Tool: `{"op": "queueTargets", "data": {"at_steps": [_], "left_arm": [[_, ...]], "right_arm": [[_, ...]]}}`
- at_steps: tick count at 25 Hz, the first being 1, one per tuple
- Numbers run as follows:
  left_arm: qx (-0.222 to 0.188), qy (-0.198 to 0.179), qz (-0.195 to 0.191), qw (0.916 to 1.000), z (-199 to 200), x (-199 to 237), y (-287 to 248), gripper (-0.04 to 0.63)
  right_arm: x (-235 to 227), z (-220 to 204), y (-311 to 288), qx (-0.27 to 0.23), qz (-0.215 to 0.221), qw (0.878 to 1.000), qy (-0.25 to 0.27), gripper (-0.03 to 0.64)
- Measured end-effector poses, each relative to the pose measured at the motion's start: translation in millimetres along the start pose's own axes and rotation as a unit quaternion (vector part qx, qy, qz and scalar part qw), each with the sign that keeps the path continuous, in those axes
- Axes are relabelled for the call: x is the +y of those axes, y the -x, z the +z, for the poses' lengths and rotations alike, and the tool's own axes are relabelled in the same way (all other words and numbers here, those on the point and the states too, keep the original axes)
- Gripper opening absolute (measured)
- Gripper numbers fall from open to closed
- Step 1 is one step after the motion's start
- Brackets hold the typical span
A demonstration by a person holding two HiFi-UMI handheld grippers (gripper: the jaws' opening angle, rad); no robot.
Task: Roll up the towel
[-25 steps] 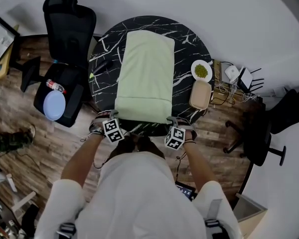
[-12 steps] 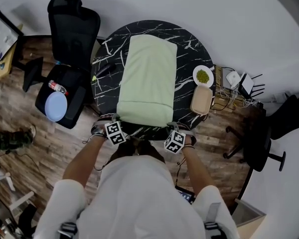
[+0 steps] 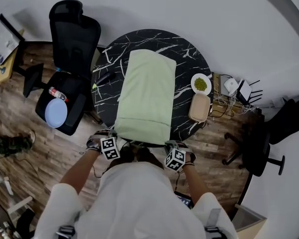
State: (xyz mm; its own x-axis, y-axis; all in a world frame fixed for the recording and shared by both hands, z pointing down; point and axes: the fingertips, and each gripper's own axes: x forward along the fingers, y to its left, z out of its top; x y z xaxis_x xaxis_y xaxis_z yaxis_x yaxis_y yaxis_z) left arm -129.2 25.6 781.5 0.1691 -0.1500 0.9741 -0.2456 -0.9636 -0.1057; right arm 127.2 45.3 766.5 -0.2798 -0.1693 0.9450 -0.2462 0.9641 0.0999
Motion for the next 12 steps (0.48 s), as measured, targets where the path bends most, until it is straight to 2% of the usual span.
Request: {"op": "queueTargets", "data": {"at_steps": [3, 7, 9, 12], "left_arm": [[0.002, -0.016, -0.048, 0.9987, -6, -33, 16, 0.015], [0.009, -0.031, -0.116, 0.9927, -10, -71, 41, 0.015], [0.012, -0.038, -0.127, 0.9911, -10, -76, 50, 0.015], [0.008, -0.038, -0.118, 0.9922, -2, -64, 61, 0.015]], "right_arm": [[36, -5, 17, 0.004, 0.048, 0.999, -0.014, 0.011], [74, -10, 41, 0.016, 0.114, 0.993, -0.023, 0.011], [78, -7, 52, 0.013, 0.125, 0.992, -0.027, 0.011], [63, 2, 68, 0.001, 0.115, 0.993, -0.037, 0.011]]}}
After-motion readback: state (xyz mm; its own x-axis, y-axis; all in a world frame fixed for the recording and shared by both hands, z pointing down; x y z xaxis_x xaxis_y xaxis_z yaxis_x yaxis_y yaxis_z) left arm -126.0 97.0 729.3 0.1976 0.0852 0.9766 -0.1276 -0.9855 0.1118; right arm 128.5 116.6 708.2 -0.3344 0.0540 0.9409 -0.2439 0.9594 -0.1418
